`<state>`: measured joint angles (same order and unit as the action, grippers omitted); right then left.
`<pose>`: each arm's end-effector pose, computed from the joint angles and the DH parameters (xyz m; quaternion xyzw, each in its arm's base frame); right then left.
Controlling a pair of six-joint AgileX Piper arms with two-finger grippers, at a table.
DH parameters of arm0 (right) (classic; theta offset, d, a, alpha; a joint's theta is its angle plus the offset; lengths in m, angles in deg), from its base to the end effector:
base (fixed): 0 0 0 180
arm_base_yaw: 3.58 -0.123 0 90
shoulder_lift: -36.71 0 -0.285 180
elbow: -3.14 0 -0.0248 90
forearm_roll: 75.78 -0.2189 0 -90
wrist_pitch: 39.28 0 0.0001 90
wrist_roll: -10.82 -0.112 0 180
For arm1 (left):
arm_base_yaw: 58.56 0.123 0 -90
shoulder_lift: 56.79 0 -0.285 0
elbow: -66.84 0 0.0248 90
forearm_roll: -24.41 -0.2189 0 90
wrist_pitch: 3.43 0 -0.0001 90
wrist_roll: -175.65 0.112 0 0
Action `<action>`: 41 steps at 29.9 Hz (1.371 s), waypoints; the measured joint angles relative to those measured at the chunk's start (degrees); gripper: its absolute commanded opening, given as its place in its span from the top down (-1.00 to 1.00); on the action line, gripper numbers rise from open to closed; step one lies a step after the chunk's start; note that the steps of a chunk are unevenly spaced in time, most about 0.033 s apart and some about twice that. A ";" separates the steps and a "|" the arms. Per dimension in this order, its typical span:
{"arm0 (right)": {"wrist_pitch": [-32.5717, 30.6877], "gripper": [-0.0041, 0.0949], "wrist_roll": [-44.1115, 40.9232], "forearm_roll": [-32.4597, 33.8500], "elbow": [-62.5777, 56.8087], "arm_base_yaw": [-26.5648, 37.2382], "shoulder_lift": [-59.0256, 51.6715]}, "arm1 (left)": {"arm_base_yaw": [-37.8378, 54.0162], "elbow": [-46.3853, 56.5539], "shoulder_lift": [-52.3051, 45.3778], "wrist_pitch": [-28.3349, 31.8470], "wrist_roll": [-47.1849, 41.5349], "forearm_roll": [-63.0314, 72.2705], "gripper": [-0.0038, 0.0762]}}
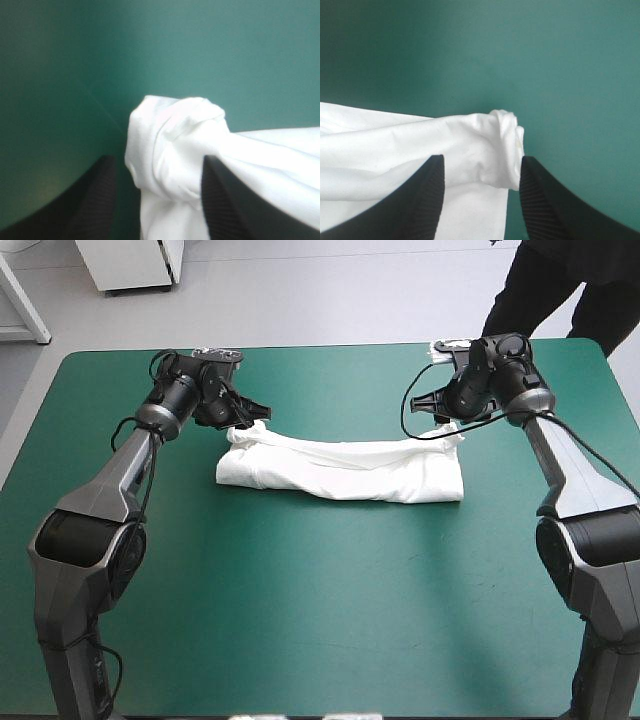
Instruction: Fold the cloth
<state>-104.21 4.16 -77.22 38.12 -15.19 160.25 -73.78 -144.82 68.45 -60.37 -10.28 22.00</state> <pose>0.4164 0.0881 0.2906 -0.0395 0.9725 0.0485 0.2244 0.4251 -0.1116 0.2694 0.0849 0.9632 -0.0271 0.2537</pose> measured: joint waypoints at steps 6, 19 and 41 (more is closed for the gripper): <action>-0.58 -0.01 0.00 0.06 0.11 0.00 -0.84 | -1.72 -2.10 -0.87 -2.43 8.02 10.66 0.91; -1.89 0.02 -0.85 3.46 0.17 0.00 -4.07 | -13.74 -2.31 -0.91 -2.50 15.93 18.89 0.93; -5.02 0.26 -0.97 -2.27 0.17 4.65 -9.15 | -14.34 -3.18 10.10 -3.93 15.94 18.94 0.93</action>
<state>-109.23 3.19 -79.49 38.29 -10.54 151.10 -88.12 -148.01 78.55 -64.30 5.67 40.94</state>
